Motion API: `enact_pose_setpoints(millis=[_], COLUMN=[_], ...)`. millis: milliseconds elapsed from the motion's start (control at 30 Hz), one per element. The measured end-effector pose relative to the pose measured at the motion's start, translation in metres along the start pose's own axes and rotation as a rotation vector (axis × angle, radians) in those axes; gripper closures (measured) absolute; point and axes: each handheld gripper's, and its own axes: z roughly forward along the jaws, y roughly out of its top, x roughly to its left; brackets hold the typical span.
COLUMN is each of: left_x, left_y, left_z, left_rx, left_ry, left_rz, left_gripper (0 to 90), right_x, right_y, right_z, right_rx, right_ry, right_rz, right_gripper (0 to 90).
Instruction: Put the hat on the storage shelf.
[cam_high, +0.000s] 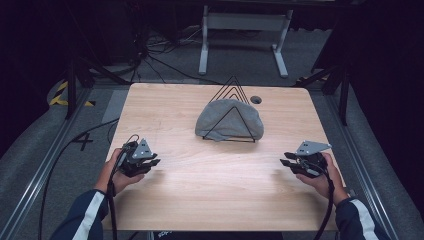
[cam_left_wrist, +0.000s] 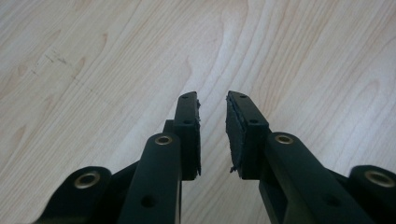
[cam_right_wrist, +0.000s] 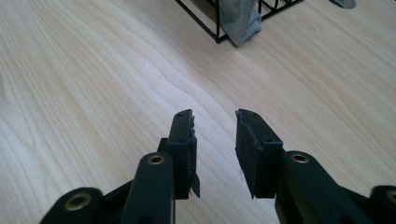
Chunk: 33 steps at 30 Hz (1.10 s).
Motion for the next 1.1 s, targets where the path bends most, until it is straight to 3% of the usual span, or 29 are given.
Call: enact_pose_setpoints(millis=[200,367,533,700,900,967,1000,1100], left_x=[-0.006,-0.012,-0.014,-0.018,-0.019,-0.021,-0.022,-0.023], left_y=[-0.013,-0.027,-0.040,-0.059,-0.077,-0.081,-0.081,-0.081], left_z=[-0.004,-0.004,-0.004,-0.005,-0.004,-0.003,-0.003,-0.004], left_rx=[0.010,0.035,0.016,0.003,-0.073,-0.101,-0.096,-0.085], left_ry=[-0.011,0.002,0.000,-0.046,-0.093,-0.069,-0.058,-0.042], left_rz=[-0.006,-0.019,-0.044,-0.102,-0.202,-0.199,-0.227,-0.249], left_gripper=[66.7,56.5,46.0,37.3,28.6,24.7,22.9,18.4], right_x=[0.000,-0.001,-0.001,0.001,0.006,0.008,0.008,0.008], right_y=[-0.017,-0.032,-0.045,-0.061,-0.076,-0.083,-0.085,-0.088], right_z=[-0.007,-0.011,-0.011,-0.011,-0.012,-0.013,-0.014,-0.015], right_rx=[-0.014,-0.011,-0.004,0.012,-0.009,-0.035,-0.041,-0.041], right_ry=[-0.008,-0.013,-0.030,-0.049,-0.065,-0.049,-0.039,-0.039], right_rz=[0.017,0.058,0.094,0.130,0.195,0.235,0.247,0.264], right_gripper=[61.0,49.8,41.6,34.9,28.8,27.2,26.3,24.5])
